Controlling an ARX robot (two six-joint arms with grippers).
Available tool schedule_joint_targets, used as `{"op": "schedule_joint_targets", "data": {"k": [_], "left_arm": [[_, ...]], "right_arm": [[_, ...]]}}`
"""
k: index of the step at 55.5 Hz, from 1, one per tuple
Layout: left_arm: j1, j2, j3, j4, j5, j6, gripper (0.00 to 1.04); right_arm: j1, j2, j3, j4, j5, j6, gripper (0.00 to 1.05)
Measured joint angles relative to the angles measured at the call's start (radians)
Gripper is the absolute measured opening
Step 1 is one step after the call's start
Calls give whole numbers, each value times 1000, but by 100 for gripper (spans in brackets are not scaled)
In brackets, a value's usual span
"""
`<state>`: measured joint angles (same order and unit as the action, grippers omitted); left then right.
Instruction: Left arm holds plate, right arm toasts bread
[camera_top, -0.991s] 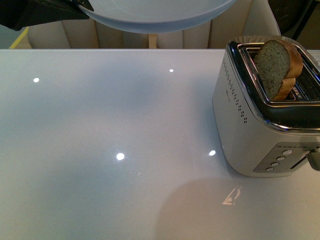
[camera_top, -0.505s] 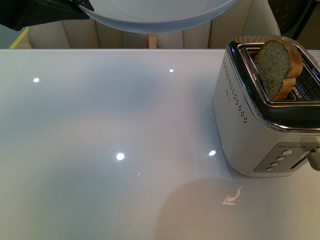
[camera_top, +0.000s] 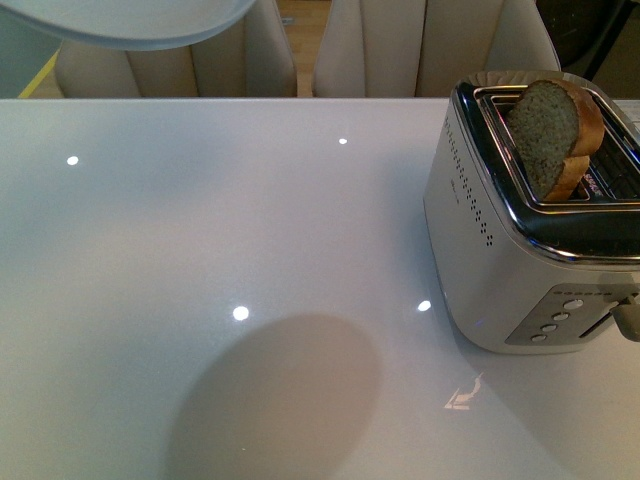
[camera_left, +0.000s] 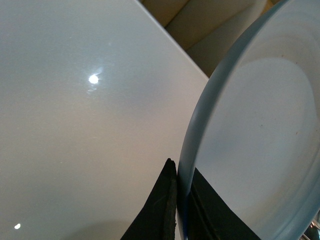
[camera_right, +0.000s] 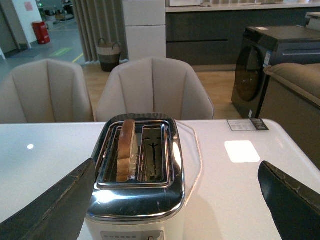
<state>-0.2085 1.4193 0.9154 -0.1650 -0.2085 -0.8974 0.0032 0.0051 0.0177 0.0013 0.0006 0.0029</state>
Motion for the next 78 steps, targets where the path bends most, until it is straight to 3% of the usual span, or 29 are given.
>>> {"op": "schedule_joint_targets", "data": {"k": [21, 30, 54, 78], "left_arm": [[368, 21, -285, 234, 223, -31, 3], [465, 96, -409, 358, 299, -17, 3], [499, 555, -519, 786, 398, 109, 3], [500, 795, -427, 908, 432, 151, 3]], "right_arm": [[0, 0, 0, 0, 0, 0, 96], [0, 0, 0, 0, 0, 0, 96], [0, 0, 0, 0, 0, 0, 96], [0, 0, 0, 0, 0, 0, 96]]}}
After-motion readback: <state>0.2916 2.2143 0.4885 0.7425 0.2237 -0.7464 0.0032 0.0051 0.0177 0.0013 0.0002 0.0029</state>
